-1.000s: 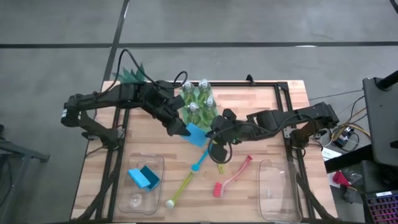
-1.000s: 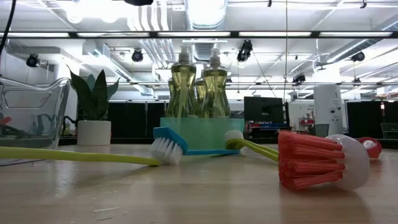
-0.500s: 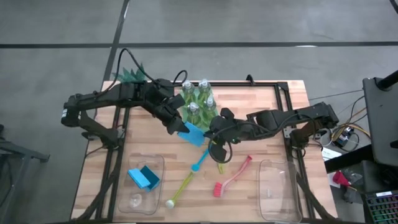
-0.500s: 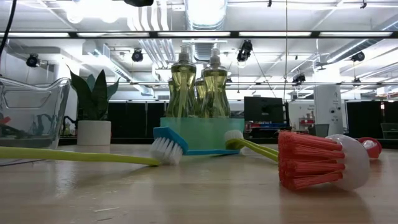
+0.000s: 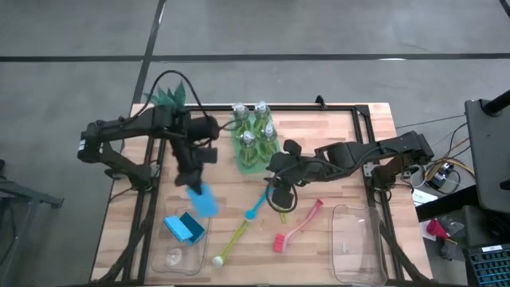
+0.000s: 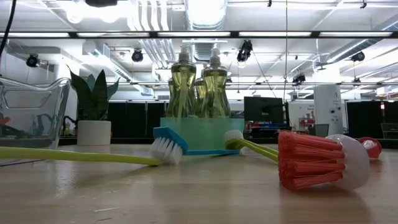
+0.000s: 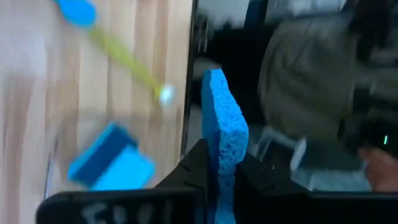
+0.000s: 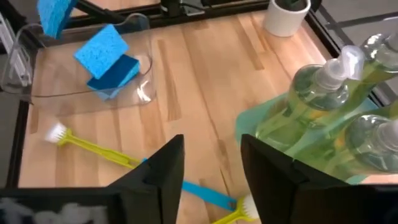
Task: Pick & Place Kitchen Sink Supplies
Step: Put the blue sponge into the left transparent bin
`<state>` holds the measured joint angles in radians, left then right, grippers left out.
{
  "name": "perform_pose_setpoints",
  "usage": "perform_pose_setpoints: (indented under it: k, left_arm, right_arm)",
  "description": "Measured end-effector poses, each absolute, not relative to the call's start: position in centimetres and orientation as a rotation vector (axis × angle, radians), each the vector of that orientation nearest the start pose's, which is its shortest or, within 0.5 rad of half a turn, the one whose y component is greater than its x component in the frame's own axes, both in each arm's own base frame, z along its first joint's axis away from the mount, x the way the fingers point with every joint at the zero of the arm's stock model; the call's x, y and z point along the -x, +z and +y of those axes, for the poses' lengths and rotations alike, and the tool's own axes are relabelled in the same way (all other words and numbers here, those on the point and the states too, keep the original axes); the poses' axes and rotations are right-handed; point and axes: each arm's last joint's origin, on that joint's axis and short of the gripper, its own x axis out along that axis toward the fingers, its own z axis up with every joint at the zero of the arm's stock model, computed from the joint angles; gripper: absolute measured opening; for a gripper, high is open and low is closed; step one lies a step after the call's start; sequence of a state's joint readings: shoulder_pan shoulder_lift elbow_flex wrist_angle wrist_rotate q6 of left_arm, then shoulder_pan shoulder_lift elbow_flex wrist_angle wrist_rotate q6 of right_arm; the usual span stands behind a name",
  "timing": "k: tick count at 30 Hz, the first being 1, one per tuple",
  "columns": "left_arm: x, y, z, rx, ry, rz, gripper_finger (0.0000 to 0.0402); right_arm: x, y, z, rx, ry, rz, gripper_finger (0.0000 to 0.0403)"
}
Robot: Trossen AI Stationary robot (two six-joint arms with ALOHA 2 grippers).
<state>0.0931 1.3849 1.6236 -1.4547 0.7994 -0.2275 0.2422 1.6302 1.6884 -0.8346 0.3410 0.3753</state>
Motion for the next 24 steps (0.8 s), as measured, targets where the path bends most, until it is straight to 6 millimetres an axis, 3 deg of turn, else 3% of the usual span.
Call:
perform_pose_setpoints:
  k: [8, 15, 24]
  left_arm:
    - [-21.7, 36.4, -0.9, 0.764, -0.498, 1.41, 0.0031]
    - [-21.3, 31.8, -3.5, 0.771, -0.549, 1.61, 0.0031]
    - [-20.9, 26.3, -3.8, 0.854, -0.483, 1.724, 0.0037]
  right_arm:
    - [-33.7, 37.4, 7.1, -0.122, -0.261, 0.707, 0.0173]
    - [-33.7, 37.3, 7.0, -0.124, -0.284, 0.701, 0.0162]
    - [-33.8, 37.3, 7.0, -0.122, -0.288, 0.695, 0.0147]
